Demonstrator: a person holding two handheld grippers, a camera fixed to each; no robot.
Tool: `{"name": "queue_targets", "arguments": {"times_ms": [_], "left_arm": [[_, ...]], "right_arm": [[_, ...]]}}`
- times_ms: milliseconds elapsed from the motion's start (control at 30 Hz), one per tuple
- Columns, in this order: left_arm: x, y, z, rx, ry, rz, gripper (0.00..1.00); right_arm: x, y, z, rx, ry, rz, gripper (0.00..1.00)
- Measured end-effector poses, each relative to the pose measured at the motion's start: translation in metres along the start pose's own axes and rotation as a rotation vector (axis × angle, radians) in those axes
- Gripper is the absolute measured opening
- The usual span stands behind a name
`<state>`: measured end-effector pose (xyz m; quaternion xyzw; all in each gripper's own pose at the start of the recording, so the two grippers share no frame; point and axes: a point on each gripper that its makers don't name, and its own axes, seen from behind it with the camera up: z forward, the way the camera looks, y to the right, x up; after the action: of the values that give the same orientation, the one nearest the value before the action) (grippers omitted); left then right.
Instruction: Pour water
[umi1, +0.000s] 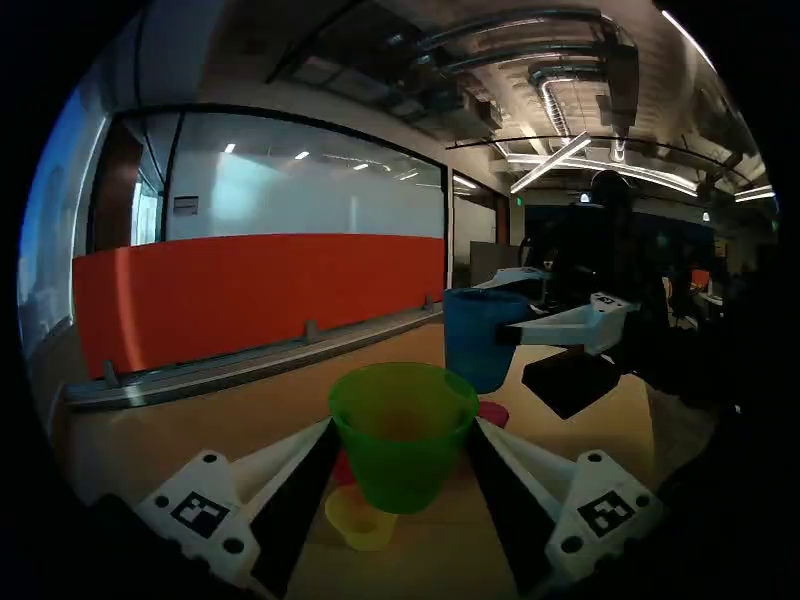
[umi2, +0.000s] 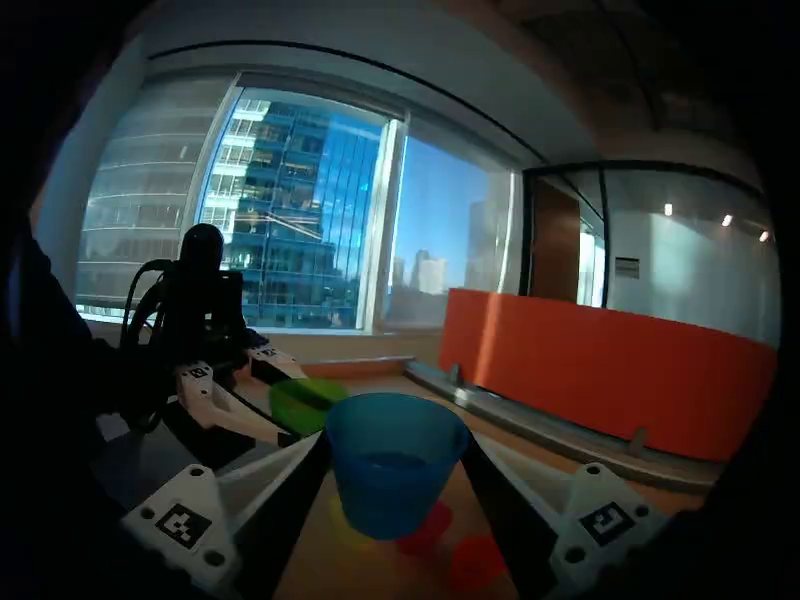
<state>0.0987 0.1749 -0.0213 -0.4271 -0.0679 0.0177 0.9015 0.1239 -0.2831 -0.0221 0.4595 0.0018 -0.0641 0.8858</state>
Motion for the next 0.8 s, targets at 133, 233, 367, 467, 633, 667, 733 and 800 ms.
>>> {"name": "queue_targets", "arguments": {"times_ms": [133,233,367,467,633,667,733,800], "left_arm": [[0.0,0.003,0.002,-0.007,-0.003,0.002,0.84],[0.0,0.005,0.004,-0.009,0.0,0.0,0.84],[0.001,0.007,0.007,-0.013,0.005,-0.01,0.84],[0.001,0.009,0.008,-0.017,0.007,-0.011,0.84],[0.0,0.014,0.009,-0.022,0.007,0.004,0.84],[-0.001,0.015,0.009,-0.022,0.007,0.006,0.84],[0.0,0.017,0.009,-0.028,0.008,0.005,0.84],[0.001,0.02,0.01,-0.033,0.01,0.003,0.84]], "right_arm": [[0.003,0.001,0.0,0.002,-0.012,-0.013,0.92],[0.007,0.001,0.001,0.006,-0.018,-0.027,0.92],[0.016,0.0,0.001,0.014,-0.023,-0.055,0.92],[0.022,0.001,0.002,0.015,-0.027,-0.089,0.92],[0.032,0.003,0.002,0.012,-0.028,-0.152,0.92],[0.034,0.003,0.002,0.012,-0.028,-0.167,0.92],[0.039,0.004,0.002,0.01,-0.029,-0.2,0.92],[0.044,0.005,0.002,0.008,-0.029,-0.236,0.92]]}}
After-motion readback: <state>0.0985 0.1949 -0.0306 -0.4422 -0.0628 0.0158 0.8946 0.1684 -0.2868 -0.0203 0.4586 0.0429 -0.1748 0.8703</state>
